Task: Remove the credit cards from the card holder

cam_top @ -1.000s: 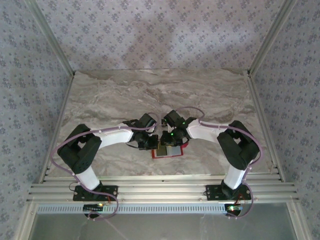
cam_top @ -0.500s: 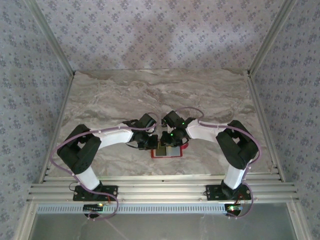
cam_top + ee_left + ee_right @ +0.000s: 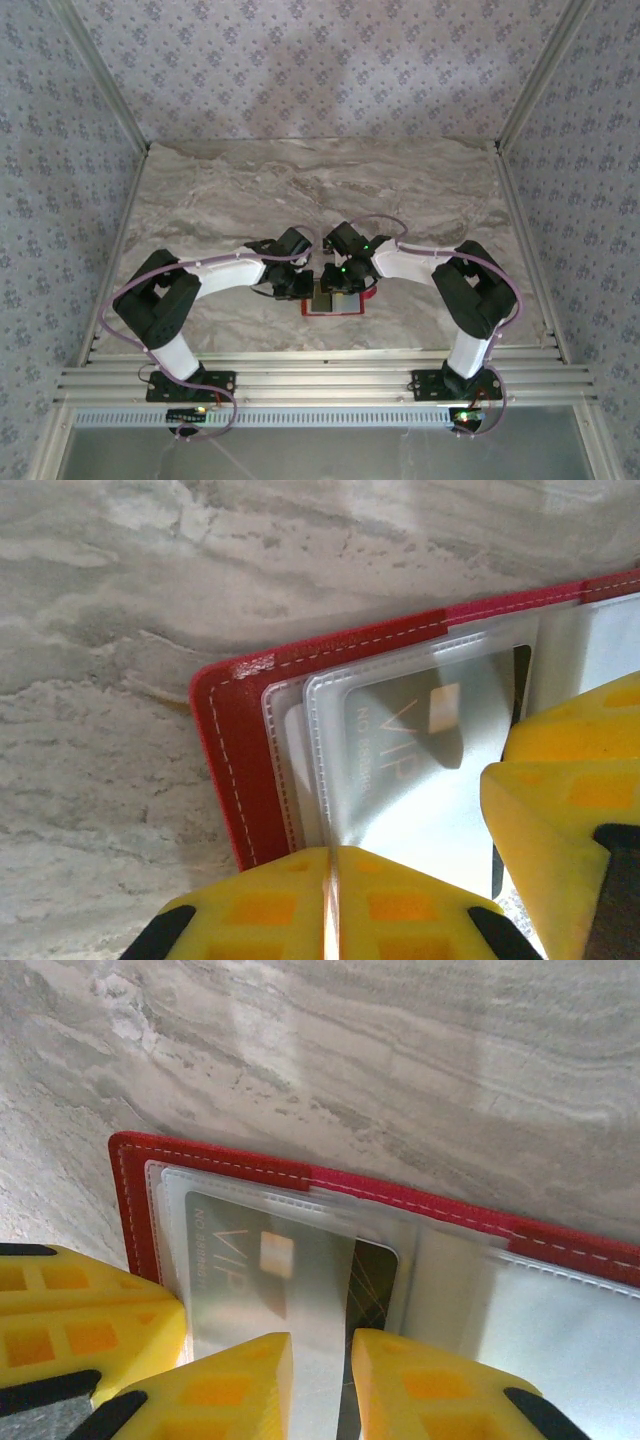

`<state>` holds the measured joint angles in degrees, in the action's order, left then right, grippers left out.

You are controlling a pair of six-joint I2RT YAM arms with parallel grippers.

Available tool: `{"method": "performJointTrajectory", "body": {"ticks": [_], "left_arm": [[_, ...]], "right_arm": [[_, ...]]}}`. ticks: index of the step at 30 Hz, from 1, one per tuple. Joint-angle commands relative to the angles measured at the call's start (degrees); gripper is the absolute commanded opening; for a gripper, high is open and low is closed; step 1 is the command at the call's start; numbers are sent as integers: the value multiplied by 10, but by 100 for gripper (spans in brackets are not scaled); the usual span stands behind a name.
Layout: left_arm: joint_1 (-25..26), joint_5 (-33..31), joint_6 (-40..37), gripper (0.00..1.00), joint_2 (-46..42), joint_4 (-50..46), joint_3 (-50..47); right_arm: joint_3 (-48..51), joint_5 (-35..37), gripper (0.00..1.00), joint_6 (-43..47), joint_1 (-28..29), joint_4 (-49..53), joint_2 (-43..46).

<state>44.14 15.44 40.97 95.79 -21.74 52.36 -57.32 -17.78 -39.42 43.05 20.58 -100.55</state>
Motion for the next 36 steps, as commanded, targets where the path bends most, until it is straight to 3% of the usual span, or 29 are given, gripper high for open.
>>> {"method": "performJointTrajectory", "body": {"ticks": [1,18,28,36], "left_arm": [[-3,-17,-9,12,-1,-38,-2],[-3,-19,-9,10,19,-31,-11],[-2,-14,-8,10,-4,-44,23],[11,5,-5,8,-4,-45,46]], "right_arm": [[0,23,25,6,1,41,-5],[-3,53,39,11,0,74,29],[24,30,38,-7,-15,52,78],[67,-31,33,-24,-30,-18,68]]}}
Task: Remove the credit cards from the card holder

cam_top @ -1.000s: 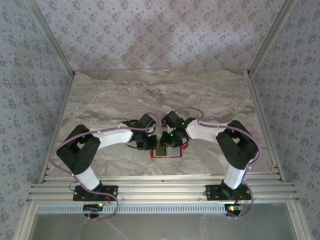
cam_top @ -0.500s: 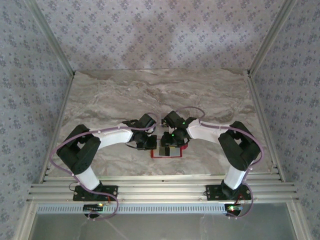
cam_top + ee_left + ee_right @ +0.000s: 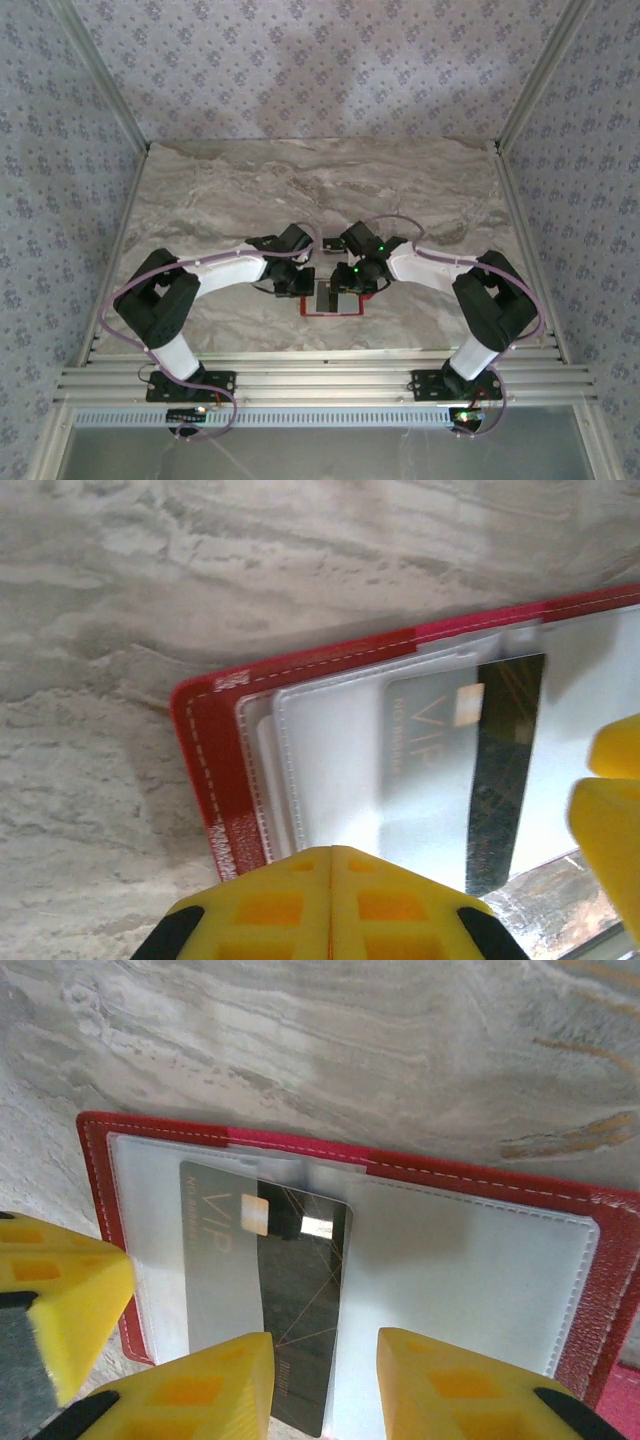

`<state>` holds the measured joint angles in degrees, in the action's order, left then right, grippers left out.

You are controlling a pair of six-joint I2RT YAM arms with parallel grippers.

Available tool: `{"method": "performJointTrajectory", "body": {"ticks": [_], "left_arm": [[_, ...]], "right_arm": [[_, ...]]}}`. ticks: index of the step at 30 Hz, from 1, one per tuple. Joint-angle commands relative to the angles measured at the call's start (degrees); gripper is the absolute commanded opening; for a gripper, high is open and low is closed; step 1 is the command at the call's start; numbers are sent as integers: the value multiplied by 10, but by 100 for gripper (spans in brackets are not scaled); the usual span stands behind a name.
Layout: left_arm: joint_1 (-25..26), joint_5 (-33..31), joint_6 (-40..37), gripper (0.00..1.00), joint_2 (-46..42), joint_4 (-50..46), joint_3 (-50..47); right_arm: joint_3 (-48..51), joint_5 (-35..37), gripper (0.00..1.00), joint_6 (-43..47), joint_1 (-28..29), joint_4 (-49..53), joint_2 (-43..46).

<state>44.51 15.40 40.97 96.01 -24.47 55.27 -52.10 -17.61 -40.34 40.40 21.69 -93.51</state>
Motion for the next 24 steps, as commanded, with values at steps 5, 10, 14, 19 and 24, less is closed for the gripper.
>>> {"method": "performJointTrajectory", "body": {"ticks": [5,10,14,19,24], "left_arm": [[11,20,-7,8,14,-9,17],[12,23,-12,7,42,-6,10],[12,15,-19,7,57,-12,0],[12,13,-19,7,66,-10,-16],[13,8,-22,7,68,-14,-16]], "right_arm": [[30,-58,30,-23,-10,-65,-16],[35,-65,29,-23,-14,-75,-25],[41,-76,28,-24,-17,-84,-33],[52,-91,27,-30,-19,-110,-31],[72,-106,23,-44,-22,-147,-14]]}}
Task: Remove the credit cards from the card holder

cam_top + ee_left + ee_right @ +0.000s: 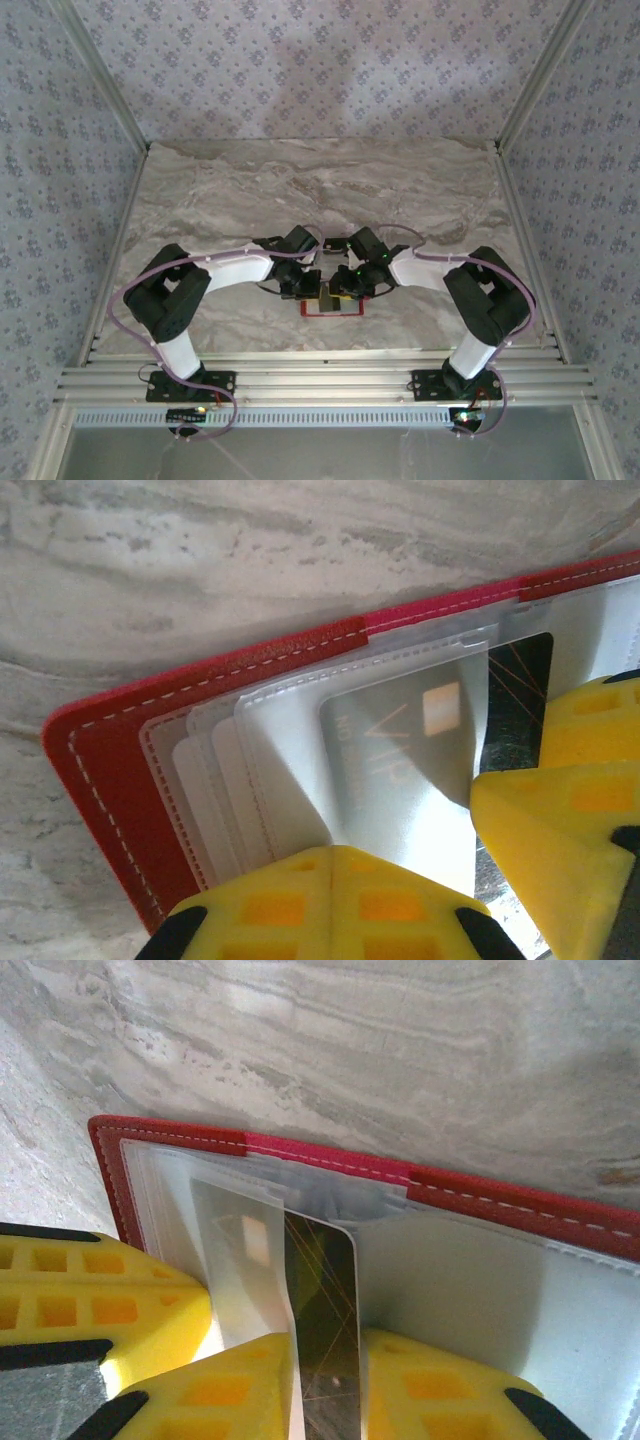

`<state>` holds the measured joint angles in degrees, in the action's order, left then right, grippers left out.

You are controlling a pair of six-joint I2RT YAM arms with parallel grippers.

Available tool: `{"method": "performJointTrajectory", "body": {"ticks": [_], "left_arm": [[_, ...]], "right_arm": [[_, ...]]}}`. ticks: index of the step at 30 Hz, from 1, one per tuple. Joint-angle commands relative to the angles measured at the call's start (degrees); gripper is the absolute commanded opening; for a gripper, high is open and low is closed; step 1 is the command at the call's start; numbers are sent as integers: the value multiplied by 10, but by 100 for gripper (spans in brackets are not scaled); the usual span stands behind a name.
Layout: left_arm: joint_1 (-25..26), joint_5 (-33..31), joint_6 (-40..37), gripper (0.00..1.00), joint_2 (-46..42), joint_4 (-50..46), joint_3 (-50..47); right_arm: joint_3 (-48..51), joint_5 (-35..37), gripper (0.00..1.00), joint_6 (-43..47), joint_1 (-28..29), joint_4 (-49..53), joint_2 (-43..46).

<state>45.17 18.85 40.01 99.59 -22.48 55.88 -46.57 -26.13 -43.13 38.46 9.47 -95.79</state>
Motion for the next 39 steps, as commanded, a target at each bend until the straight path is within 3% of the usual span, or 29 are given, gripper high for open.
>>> {"method": "performJointTrajectory", "body": {"ticks": [1,11,22,33,39], "left_arm": [[5,-27,-13,7,33,-36,-22],[6,-44,-13,7,22,-49,-21],[5,-52,-11,7,4,-56,-22],[5,-51,-6,7,-6,-51,-24],[5,-58,-3,9,-23,-52,-29]], "right_arm": [[20,-21,22,-19,-4,-31,14],[41,4,10,-11,-19,-9,73],[12,87,8,29,-25,123,113],[-23,74,11,34,-2,120,68],[-32,106,6,49,-6,159,99]]}}
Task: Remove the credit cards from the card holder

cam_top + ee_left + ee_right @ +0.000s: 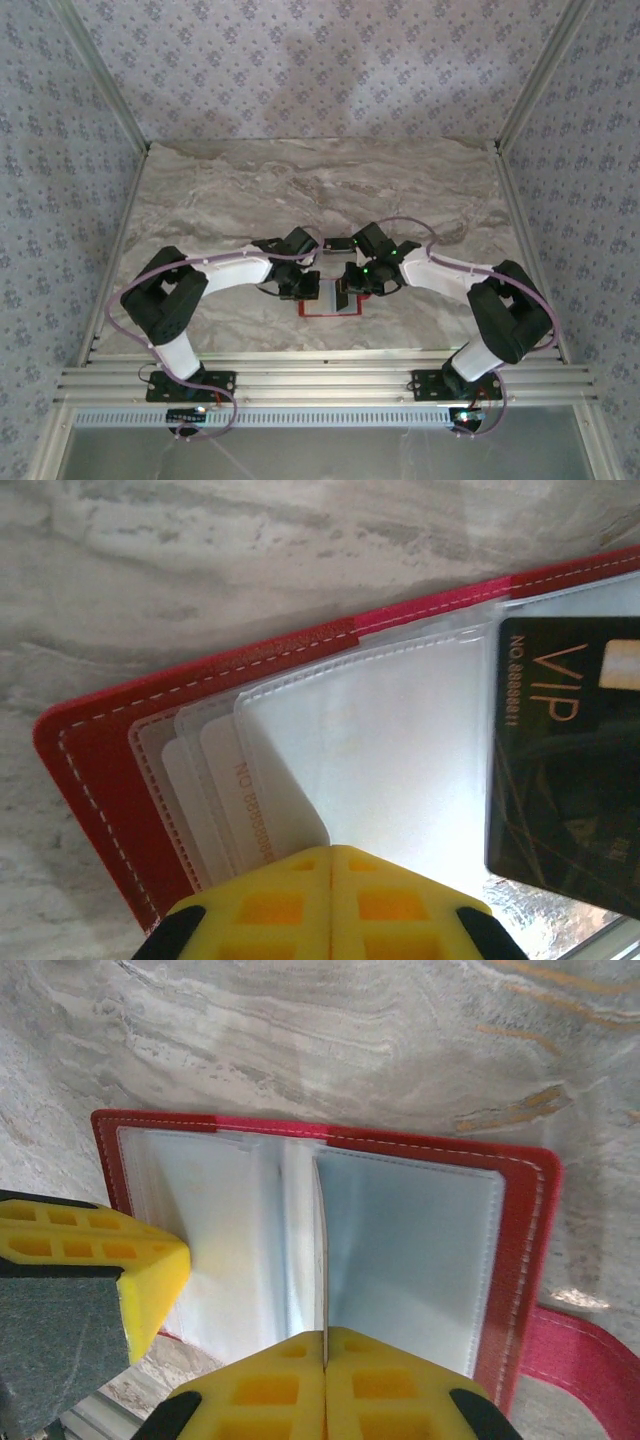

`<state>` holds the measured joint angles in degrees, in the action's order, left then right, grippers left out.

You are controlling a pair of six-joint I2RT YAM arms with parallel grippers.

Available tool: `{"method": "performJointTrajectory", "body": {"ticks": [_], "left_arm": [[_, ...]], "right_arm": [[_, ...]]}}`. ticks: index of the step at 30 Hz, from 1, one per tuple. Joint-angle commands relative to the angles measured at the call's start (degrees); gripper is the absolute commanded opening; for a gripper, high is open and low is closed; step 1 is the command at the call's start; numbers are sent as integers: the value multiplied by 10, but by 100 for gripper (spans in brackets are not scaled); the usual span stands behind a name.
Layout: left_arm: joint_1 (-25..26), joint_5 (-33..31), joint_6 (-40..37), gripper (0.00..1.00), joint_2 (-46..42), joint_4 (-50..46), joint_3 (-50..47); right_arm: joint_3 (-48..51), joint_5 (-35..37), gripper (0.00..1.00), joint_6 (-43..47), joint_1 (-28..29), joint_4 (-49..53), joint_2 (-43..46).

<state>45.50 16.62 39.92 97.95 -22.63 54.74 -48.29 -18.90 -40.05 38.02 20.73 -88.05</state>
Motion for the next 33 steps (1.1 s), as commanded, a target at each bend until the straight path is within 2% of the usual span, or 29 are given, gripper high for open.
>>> {"method": "performJointTrajectory", "body": {"ticks": [1,3,9,14,15,22,28,33], "left_arm": [[2,-36,-3,9,-9,-51,-18],[2,-37,-3,9,-14,-53,-20],[2,-42,-6,9,-27,-58,-27],[1,-50,-9,11,-37,-63,-26],[2,-51,-10,11,-40,-64,-25],[0,-54,-9,16,-51,-65,-12],[-3,-69,-3,16,-74,-72,-17],[-14,-71,4,17,-96,-68,-38]], "right_arm": [[-19,38,7,25,-4,56,31],[-27,45,5,35,-10,69,48],[-85,47,5,194,-34,111,67],[-174,32,4,416,-43,172,33],[-186,41,4,500,-42,183,24],[-260,98,0,830,-42,259,-39],[-345,150,0,955,-47,322,-123],[-405,173,0,991,-47,348,-181]]}}
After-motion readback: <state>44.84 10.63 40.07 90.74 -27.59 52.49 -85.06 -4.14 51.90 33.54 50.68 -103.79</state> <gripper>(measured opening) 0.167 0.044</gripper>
